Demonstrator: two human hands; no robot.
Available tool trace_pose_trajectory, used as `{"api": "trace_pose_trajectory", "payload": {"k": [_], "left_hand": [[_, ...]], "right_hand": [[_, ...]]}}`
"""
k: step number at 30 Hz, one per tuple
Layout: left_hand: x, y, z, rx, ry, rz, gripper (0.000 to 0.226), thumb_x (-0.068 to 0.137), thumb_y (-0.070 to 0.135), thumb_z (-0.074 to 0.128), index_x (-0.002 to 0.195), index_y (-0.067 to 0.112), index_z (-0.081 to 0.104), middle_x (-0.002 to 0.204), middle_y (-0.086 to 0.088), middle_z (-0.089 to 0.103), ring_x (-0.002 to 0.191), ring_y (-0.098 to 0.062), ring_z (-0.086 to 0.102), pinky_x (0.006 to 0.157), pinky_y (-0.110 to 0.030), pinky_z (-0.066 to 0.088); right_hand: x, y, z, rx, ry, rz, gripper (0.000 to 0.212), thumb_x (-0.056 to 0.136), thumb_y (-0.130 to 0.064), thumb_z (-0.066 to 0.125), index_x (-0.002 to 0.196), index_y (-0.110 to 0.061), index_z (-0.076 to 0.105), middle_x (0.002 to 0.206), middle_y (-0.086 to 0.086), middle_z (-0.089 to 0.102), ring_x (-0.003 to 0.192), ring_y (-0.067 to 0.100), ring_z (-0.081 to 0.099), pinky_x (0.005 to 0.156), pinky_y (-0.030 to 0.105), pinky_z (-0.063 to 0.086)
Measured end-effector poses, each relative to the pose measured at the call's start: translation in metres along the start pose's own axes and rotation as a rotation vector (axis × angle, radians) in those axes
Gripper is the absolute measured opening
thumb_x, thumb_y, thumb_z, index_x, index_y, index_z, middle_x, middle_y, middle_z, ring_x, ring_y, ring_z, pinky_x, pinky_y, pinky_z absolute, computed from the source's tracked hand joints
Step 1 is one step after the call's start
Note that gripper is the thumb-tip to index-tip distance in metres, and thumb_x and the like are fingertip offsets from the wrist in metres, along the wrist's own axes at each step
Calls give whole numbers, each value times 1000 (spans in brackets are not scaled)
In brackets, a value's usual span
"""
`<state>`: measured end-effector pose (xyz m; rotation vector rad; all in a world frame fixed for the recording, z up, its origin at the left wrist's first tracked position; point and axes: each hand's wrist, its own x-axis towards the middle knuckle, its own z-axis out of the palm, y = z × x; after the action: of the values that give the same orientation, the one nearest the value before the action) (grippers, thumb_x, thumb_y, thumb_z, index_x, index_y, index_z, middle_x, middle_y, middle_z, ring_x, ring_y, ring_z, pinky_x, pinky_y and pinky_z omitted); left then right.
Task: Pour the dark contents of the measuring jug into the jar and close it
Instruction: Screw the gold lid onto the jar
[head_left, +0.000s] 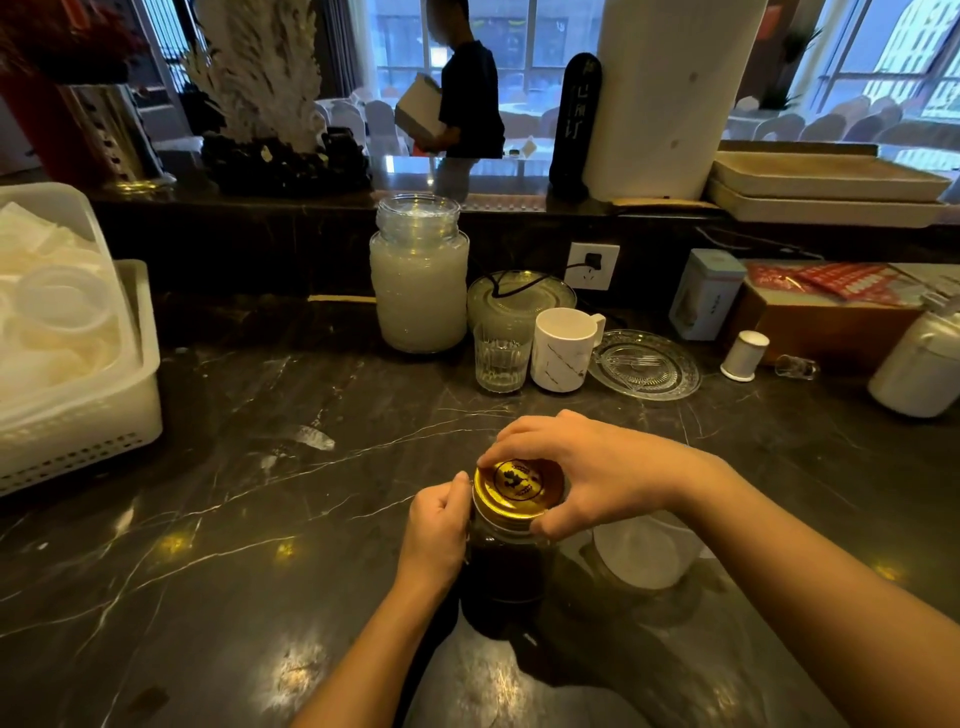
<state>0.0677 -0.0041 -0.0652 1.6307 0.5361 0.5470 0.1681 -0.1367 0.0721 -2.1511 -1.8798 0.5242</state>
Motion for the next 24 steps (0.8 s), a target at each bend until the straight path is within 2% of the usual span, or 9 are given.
{"api": "trace_pose_trajectory", "payload": {"k": [3, 5, 10, 12, 16, 18, 21, 22, 24], "left_hand": [[0, 1, 0, 2, -4, 5, 51, 96, 25, 38, 73, -17, 57, 74, -39, 59, 65, -29, 53, 64, -41, 39], [0, 1, 1, 14, -2, 8, 51, 96, 25, 39, 70, -16, 56, 65, -29, 58, 63, -28, 51, 62, -40, 38], [0, 0, 1, 29, -4, 9, 50, 96, 23, 38, 58, -1, 58, 55, -7, 54, 55, -18, 49, 58, -36, 36], [0, 0, 1, 27, 1, 12, 51, 97, 23, 38, 61, -6, 59, 58, -14, 57, 58, -21, 50, 59, -37, 36], [-1, 2, 0, 29, 14, 27, 53, 96, 26, 37, 70, -15, 57, 69, -35, 58, 64, -29, 51, 62, -45, 39], [-1, 3, 1, 37, 13, 30, 56, 95, 29, 38, 68, -17, 54, 63, -29, 55, 62, -28, 48, 61, -45, 37], [-2, 3, 1, 35, 7, 13, 55, 95, 28, 38, 65, -16, 52, 61, -18, 52, 61, -27, 45, 61, -41, 35], [-2, 3, 1, 31, 8, 10, 55, 94, 29, 39, 65, -16, 52, 61, -17, 51, 60, -26, 45, 61, -41, 34], [-3, 5, 1, 29, 12, 12, 57, 91, 34, 39, 67, -16, 52, 61, -17, 51, 60, -26, 44, 61, -41, 34]], "right_hand": [[2, -2, -2, 6, -34, 25, 64, 74, -26, 73, 129, -31, 41, 125, -5, 46, 110, 8, 41, 89, 23, 42], [2, -2, -3, 9, -41, 36, 64, 74, -26, 73, 129, -32, 40, 125, -5, 46, 111, 9, 43, 91, 28, 44], [3, 0, -3, -36, -61, 15, 67, 74, -30, 73, 131, -34, 38, 127, -5, 43, 110, 9, 40, 85, 17, 38], [4, 1, -2, -102, -58, -17, 68, 74, -39, 73, 131, -37, 37, 134, -5, 39, 109, 6, 29, 85, 16, 28], [1, 2, -4, -130, -19, -26, 76, 70, -45, 74, 133, -37, 32, 146, -3, 25, 122, 2, 13, 101, 32, 12], [-1, 1, -5, -94, -11, -35, 74, 71, -39, 75, 132, -34, 33, 140, -4, 34, 123, 6, 19, 102, 29, 16], [0, 0, -4, -41, -9, -33, 68, 72, -31, 74, 129, -30, 35, 127, -6, 46, 104, -3, 30, 88, 16, 26], [1, 0, -2, -70, 9, -24, 67, 72, -36, 73, 127, -29, 37, 124, -5, 49, 102, -1, 34, 87, 18, 28], [4, -1, 2, -228, 75, 20, 70, 70, -58, 67, 126, -26, 38, 120, -4, 52, 104, 8, 44, 89, 30, 35]]}}
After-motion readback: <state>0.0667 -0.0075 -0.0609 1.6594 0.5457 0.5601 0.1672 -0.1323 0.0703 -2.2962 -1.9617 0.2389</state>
